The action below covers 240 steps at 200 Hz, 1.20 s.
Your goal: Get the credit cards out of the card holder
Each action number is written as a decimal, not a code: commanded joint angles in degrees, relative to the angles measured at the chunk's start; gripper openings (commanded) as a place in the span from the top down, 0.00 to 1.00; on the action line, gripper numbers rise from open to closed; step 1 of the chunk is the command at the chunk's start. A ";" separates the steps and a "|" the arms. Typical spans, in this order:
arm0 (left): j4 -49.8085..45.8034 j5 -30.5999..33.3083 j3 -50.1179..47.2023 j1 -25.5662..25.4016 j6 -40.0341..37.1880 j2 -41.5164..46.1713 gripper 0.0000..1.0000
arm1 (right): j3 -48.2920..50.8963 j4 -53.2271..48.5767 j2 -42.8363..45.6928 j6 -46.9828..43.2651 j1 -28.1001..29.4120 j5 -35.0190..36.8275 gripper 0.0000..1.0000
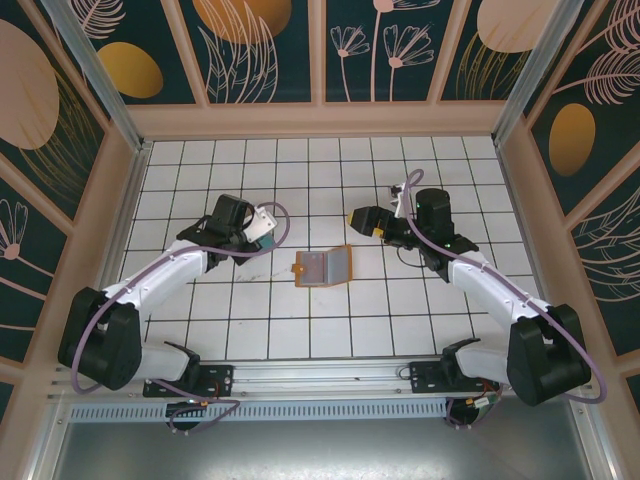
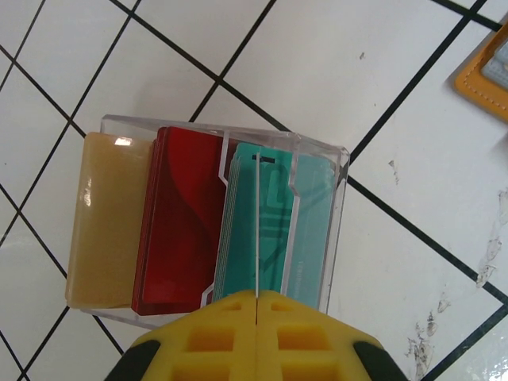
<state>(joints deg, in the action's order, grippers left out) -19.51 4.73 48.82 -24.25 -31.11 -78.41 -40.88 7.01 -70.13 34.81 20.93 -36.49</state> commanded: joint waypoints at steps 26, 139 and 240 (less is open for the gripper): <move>2.56 0.10 -0.87 1.48 -2.53 -0.65 1.00 | -0.41 0.55 0.62 -1.15 -0.85 -1.57 0.01; 4.03 -2.39 -2.76 1.49 -3.51 -1.68 1.00 | 0.63 1.17 0.80 -0.44 -1.22 -1.83 0.01; 6.08 -1.02 -3.81 1.57 -3.38 -2.17 0.92 | 1.78 2.35 1.30 0.52 -1.42 -2.09 0.01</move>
<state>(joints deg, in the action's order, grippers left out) -15.09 3.03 45.84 -23.14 -33.91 -79.90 -40.34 7.11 -70.13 34.89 19.97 -37.54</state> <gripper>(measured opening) 0.061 0.987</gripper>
